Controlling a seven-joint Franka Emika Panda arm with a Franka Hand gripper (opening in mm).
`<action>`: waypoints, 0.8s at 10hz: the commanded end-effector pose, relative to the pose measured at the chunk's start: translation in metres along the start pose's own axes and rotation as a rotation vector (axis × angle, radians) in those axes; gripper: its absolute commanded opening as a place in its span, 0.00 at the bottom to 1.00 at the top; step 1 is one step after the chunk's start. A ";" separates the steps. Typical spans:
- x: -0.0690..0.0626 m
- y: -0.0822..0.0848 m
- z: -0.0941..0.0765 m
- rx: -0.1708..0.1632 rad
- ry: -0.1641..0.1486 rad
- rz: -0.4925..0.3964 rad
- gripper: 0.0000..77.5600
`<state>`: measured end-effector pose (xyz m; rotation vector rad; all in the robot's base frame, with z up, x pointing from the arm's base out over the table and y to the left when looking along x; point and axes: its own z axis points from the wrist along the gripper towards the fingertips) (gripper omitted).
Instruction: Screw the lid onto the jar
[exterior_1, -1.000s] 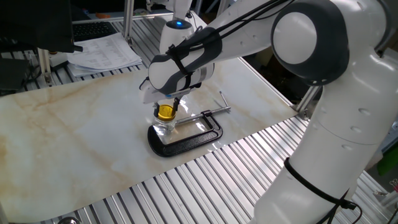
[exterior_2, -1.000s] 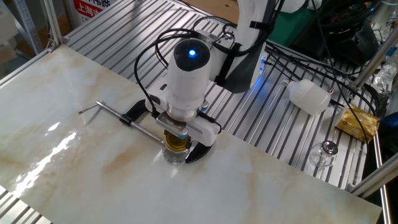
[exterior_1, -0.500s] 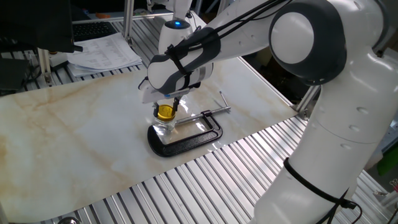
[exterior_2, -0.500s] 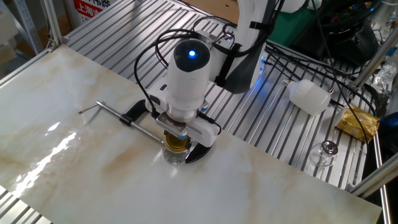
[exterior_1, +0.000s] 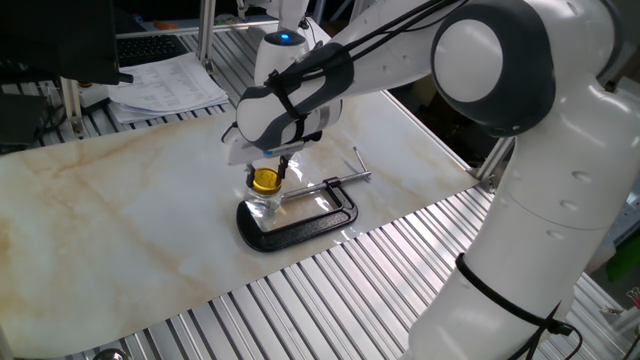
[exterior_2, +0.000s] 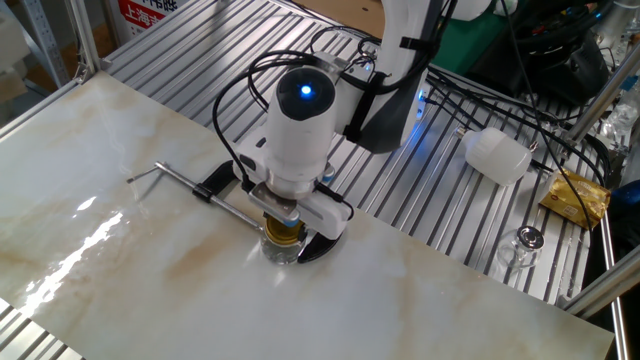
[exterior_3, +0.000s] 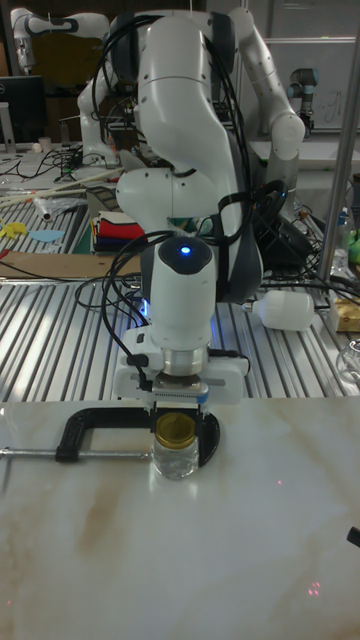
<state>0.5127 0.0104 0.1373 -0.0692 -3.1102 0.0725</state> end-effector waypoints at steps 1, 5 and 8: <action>0.005 0.004 0.009 -0.004 0.036 0.066 0.01; 0.004 0.003 0.010 -0.006 0.045 0.141 0.01; 0.003 0.003 0.011 -0.010 0.051 0.184 0.01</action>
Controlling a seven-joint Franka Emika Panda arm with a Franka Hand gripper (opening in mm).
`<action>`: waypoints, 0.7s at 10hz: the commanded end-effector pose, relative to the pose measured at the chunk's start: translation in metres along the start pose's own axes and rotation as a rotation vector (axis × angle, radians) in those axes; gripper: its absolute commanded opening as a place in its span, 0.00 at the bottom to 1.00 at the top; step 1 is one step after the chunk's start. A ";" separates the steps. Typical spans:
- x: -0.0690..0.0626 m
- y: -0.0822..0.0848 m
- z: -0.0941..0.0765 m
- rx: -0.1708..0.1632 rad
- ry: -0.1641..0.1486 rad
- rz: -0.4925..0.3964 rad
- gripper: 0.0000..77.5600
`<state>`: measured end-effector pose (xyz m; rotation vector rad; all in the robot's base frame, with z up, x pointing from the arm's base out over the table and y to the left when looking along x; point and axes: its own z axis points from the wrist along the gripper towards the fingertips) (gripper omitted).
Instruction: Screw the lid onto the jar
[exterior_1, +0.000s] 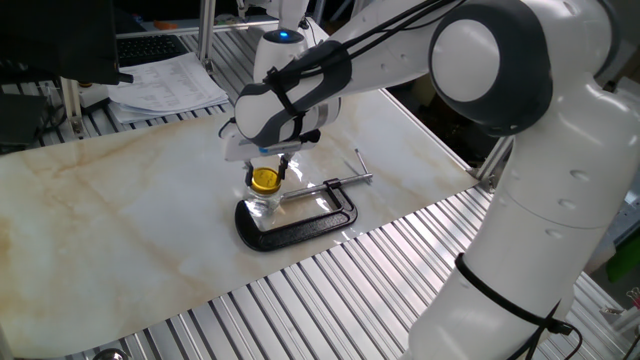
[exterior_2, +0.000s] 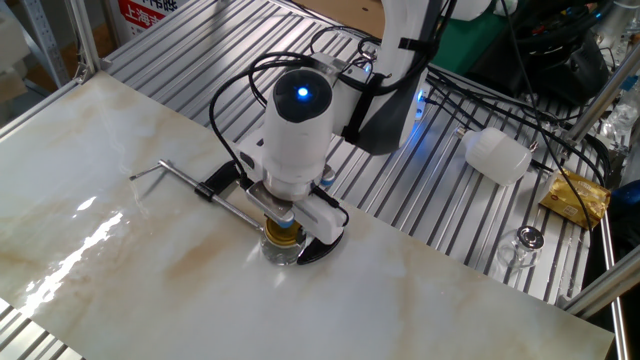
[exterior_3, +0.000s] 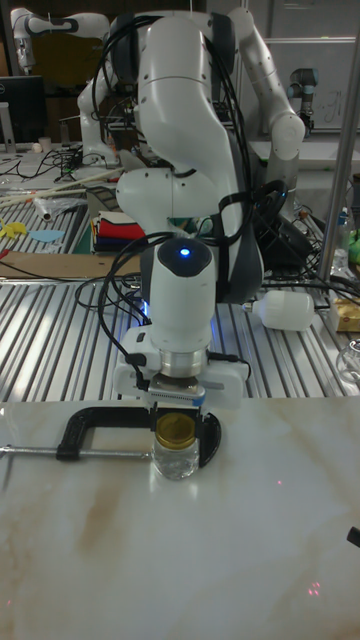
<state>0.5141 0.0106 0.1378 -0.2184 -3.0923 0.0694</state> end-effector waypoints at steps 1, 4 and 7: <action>0.005 0.003 0.012 -0.010 0.039 0.113 0.01; 0.005 0.003 0.012 -0.019 0.043 0.186 0.01; 0.006 0.003 0.013 -0.021 0.045 0.244 0.01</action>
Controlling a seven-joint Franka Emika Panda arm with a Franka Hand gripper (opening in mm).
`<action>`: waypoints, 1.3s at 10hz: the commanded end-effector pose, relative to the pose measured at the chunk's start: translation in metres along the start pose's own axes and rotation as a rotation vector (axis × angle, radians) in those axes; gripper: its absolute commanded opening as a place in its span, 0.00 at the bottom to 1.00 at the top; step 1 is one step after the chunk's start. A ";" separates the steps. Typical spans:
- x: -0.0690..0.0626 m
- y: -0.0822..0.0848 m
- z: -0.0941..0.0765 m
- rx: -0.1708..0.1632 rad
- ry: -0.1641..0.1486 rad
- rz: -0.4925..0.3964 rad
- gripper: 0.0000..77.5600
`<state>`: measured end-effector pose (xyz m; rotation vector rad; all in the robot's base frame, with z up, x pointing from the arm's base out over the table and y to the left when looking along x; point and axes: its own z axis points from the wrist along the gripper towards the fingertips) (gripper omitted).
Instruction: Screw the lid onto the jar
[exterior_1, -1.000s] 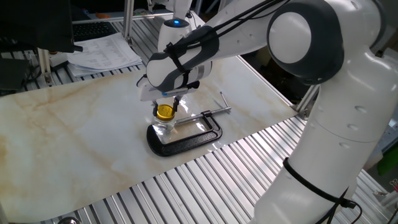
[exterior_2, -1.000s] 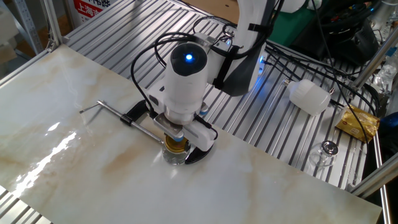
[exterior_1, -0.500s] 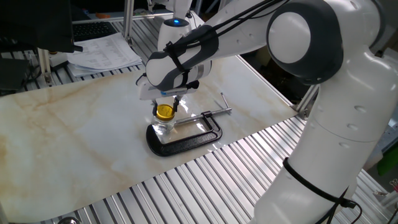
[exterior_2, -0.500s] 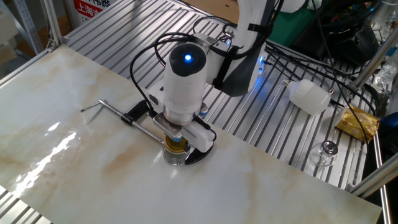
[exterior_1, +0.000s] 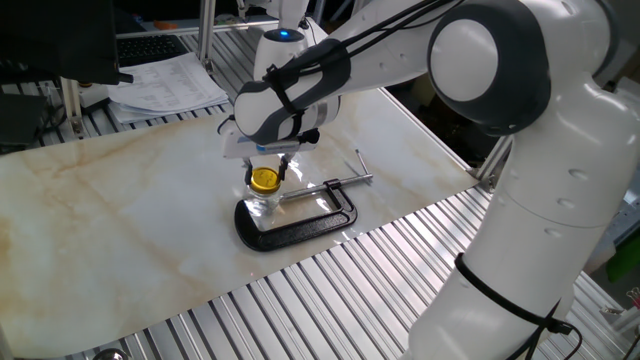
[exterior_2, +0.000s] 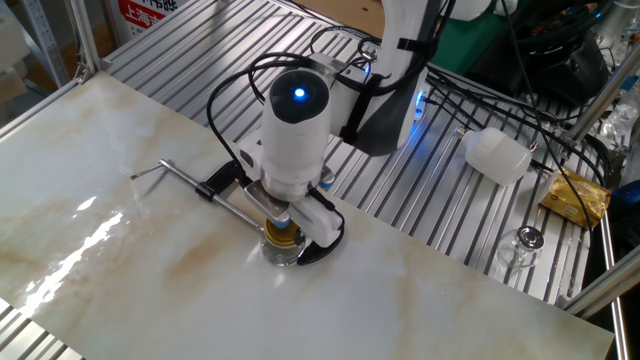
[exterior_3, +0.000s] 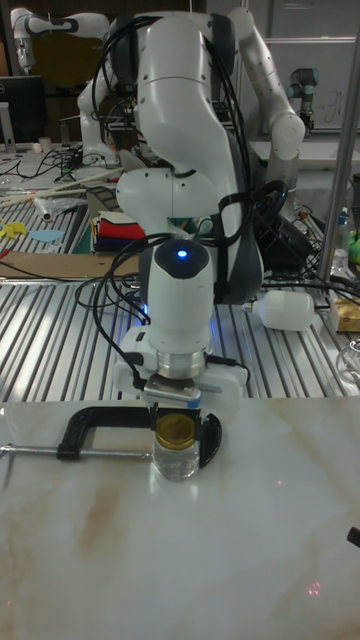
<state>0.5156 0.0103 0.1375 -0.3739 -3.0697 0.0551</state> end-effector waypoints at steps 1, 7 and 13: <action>0.007 0.002 0.012 -0.014 0.035 0.169 0.01; 0.007 0.003 0.013 -0.013 0.033 0.181 0.01; 0.005 0.007 0.015 -0.015 0.025 0.171 0.01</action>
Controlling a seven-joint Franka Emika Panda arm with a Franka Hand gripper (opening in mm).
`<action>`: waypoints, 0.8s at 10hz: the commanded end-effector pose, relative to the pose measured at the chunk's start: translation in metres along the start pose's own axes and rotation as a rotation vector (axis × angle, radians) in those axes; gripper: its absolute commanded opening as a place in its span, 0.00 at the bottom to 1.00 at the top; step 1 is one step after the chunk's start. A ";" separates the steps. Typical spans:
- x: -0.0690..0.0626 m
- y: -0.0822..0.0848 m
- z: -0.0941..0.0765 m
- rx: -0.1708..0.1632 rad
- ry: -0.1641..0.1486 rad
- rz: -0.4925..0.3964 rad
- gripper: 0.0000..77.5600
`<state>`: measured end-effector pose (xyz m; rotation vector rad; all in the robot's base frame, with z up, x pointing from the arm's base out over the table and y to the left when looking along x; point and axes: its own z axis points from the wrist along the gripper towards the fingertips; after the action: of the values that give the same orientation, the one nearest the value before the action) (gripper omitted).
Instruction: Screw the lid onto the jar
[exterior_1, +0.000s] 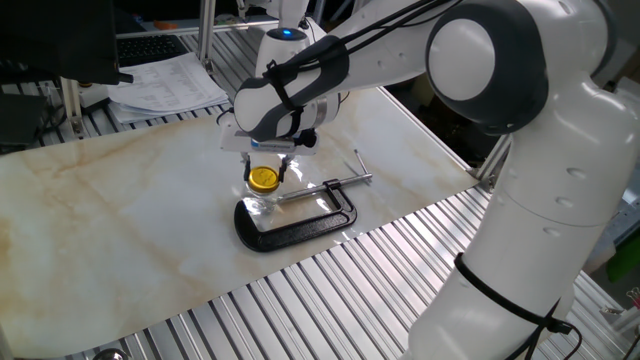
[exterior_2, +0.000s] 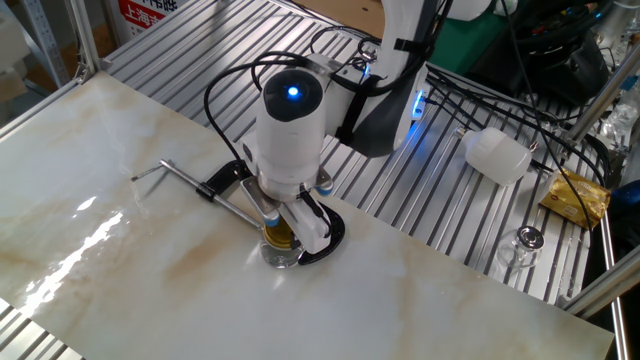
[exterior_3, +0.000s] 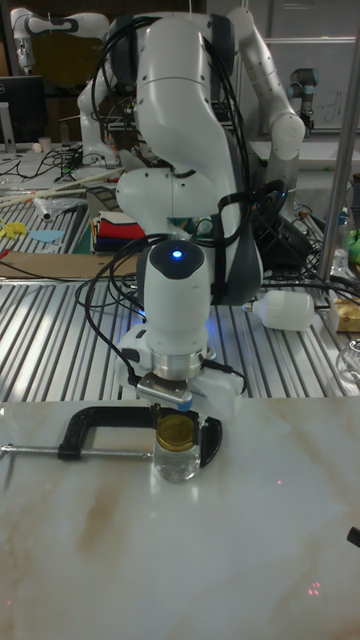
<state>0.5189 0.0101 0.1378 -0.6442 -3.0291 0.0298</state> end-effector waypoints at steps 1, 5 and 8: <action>0.009 0.005 0.015 0.008 0.022 -0.011 0.01; 0.007 0.006 0.012 0.019 0.022 -0.038 0.01; 0.006 0.009 0.007 0.020 0.027 -0.049 0.01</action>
<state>0.5215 0.0106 0.1378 -0.6246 -3.0340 0.0381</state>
